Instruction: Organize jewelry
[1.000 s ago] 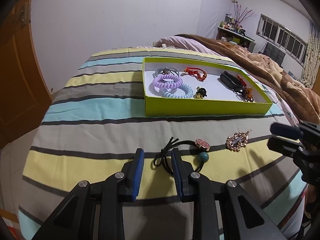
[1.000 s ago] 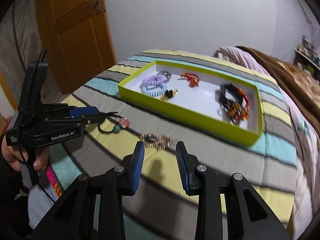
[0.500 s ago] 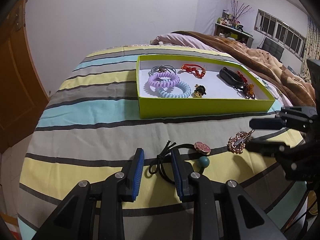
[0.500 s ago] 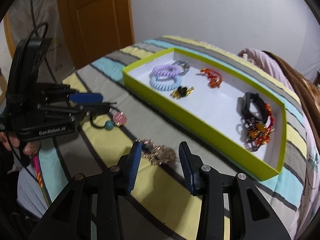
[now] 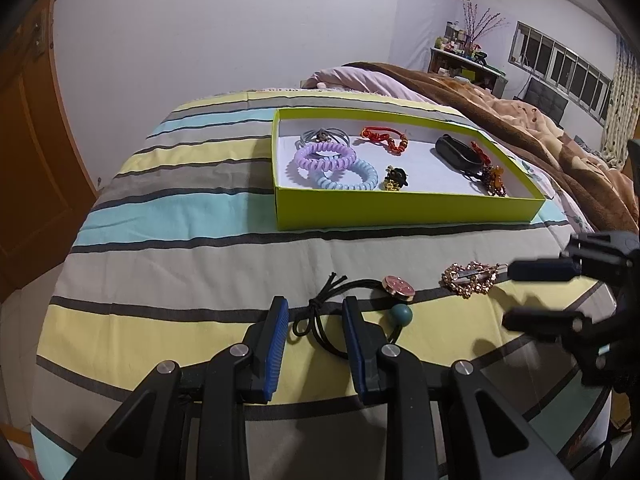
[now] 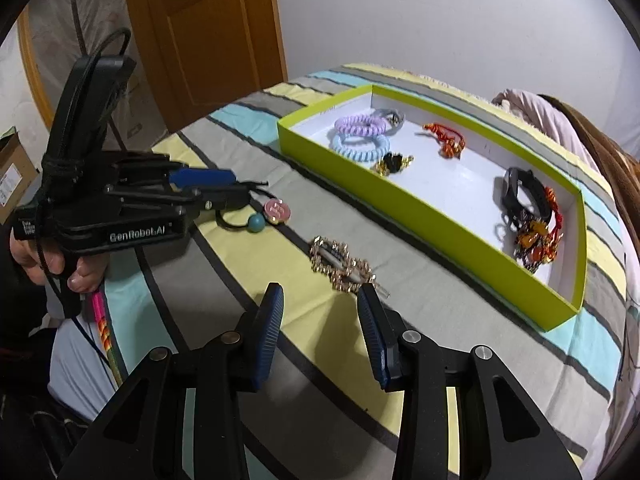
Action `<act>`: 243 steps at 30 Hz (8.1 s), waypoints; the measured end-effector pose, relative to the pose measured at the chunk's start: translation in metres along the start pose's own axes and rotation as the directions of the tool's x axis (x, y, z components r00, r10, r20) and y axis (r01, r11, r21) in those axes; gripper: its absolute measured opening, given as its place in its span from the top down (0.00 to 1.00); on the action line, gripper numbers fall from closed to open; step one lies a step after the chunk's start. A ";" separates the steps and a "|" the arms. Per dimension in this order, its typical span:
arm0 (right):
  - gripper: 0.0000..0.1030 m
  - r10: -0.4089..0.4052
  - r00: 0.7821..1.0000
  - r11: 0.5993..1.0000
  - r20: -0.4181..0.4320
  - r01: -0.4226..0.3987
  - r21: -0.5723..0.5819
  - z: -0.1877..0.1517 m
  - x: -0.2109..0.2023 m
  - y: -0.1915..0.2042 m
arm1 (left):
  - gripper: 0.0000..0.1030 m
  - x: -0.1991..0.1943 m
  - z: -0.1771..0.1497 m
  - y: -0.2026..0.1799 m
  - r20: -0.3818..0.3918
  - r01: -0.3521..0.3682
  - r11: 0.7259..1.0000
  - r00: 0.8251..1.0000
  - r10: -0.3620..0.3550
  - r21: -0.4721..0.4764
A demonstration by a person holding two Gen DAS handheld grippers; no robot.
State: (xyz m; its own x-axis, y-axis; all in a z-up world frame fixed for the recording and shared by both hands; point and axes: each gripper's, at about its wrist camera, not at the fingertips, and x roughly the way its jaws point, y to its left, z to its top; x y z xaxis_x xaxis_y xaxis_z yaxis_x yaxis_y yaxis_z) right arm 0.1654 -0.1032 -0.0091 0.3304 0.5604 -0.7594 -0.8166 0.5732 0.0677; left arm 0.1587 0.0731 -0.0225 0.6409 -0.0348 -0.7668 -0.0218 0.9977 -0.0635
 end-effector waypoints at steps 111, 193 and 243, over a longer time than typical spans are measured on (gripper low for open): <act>0.97 -0.252 0.966 0.933 0.058 0.226 0.281 0.052 -0.002 -0.075 | 0.95 0.014 0.102 -0.028 0.099 0.070 0.995 0.992 -0.077 0.064; 0.67 -0.350 0.929 0.883 0.121 0.284 0.373 -0.033 -0.096 0.019 | 0.83 -0.098 -0.017 -0.058 0.206 0.024 0.999 0.978 -0.028 0.025; 0.67 -0.438 0.883 0.855 0.171 0.350 0.383 -0.054 -0.095 0.039 | 0.83 -0.083 -0.039 -0.055 0.229 -0.071 0.997 0.971 0.072 -0.013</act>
State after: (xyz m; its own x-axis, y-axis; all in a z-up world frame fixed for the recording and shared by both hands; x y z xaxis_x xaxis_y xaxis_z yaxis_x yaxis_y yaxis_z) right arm 0.0763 -0.1664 0.0306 0.7301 0.3459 -0.5893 -0.4012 0.9151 0.0400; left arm 0.0762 0.0185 0.0199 0.7962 0.0516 -0.6028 -0.0773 0.9969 -0.0167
